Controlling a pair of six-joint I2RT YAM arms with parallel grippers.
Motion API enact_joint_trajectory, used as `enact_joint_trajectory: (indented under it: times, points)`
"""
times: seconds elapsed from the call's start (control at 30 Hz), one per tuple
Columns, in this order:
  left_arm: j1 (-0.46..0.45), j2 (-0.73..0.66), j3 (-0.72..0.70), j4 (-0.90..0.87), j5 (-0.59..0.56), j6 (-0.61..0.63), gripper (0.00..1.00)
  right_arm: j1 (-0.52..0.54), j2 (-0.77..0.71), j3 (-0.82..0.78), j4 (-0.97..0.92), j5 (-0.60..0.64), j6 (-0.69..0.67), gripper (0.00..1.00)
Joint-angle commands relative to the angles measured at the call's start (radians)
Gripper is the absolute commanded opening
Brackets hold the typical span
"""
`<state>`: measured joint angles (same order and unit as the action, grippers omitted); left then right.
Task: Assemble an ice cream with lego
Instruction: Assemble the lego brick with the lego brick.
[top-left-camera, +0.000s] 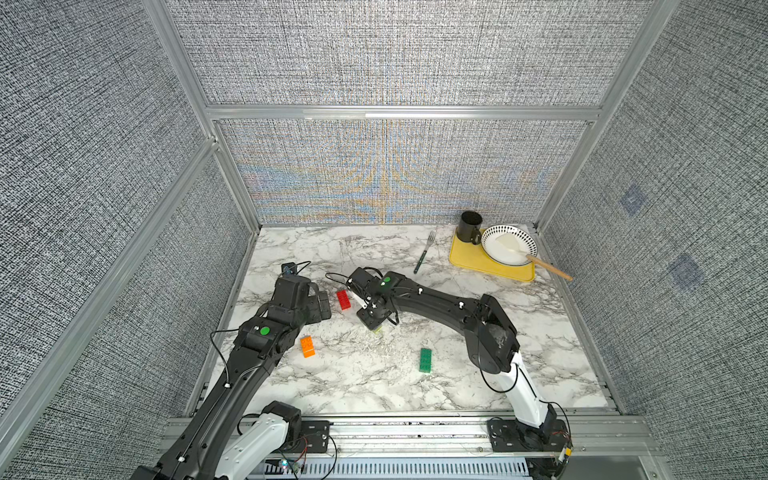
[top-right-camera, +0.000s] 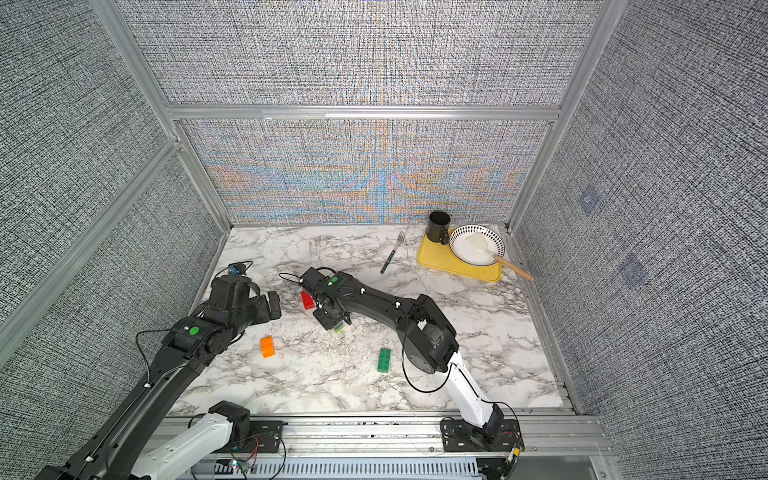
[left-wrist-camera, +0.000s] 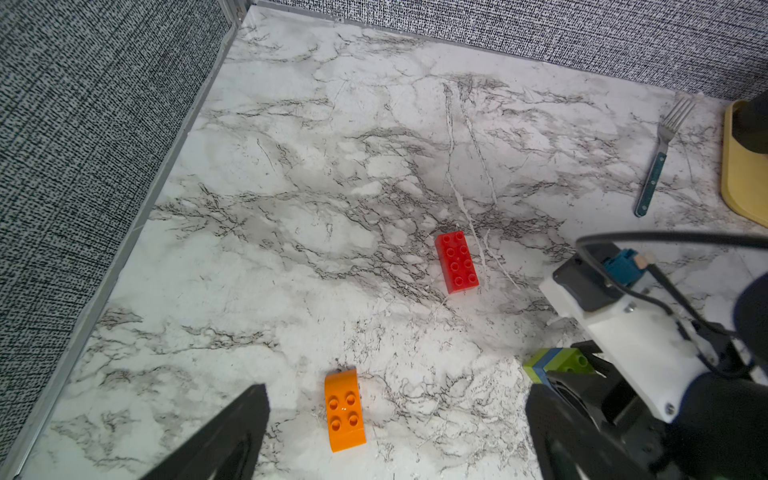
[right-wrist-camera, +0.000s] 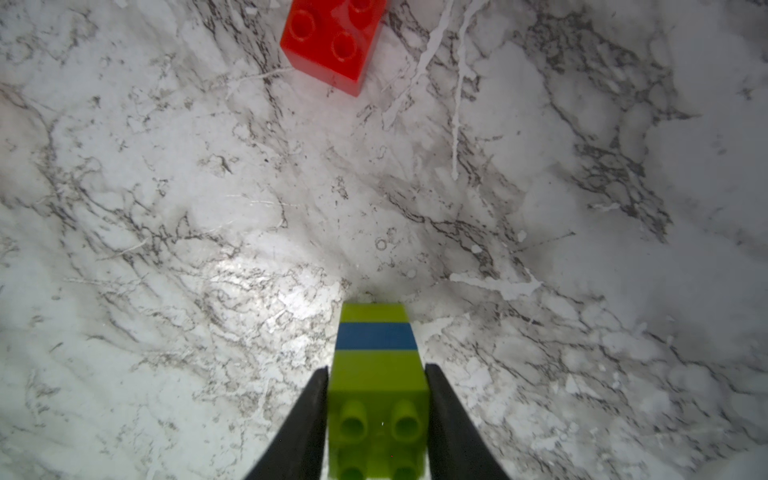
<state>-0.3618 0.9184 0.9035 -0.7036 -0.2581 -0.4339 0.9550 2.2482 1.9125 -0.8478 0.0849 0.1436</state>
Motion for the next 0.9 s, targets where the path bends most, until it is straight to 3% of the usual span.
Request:
enact_joint_trajectory:
  times: [0.0, 0.1, 0.43, 0.63, 0.7, 0.87]
  points:
    - [0.004, 0.0, -0.002, 0.031, 0.018, 0.005, 1.0, -0.005, -0.029, -0.02, 0.047, -0.033, 0.003, 0.56]
    - [0.003, 0.0, 0.0, 0.031, 0.023, 0.01, 1.0, -0.012, -0.054, -0.04, 0.087, -0.061, 0.014, 0.69]
    - [0.003, 0.027, -0.01, 0.06, 0.149, 0.057, 0.98, -0.069, -0.216, -0.207, 0.249, -0.245, 0.069, 0.75]
    - [0.001, 0.143, -0.006, 0.08, 0.328, 0.119, 0.79, -0.144, -0.448, -0.545, 0.533, -0.371, 0.122, 0.74]
    - [-0.01, 0.211, 0.011, 0.074, 0.403, 0.128, 0.67, -0.183, -0.54, -0.694, 0.674, -0.384, 0.153, 0.72]
    - [-0.142, 0.36, 0.098, 0.03, 0.409, 0.142, 0.49, -0.305, -0.727, -1.022, 1.0, -0.391, 0.228, 0.67]
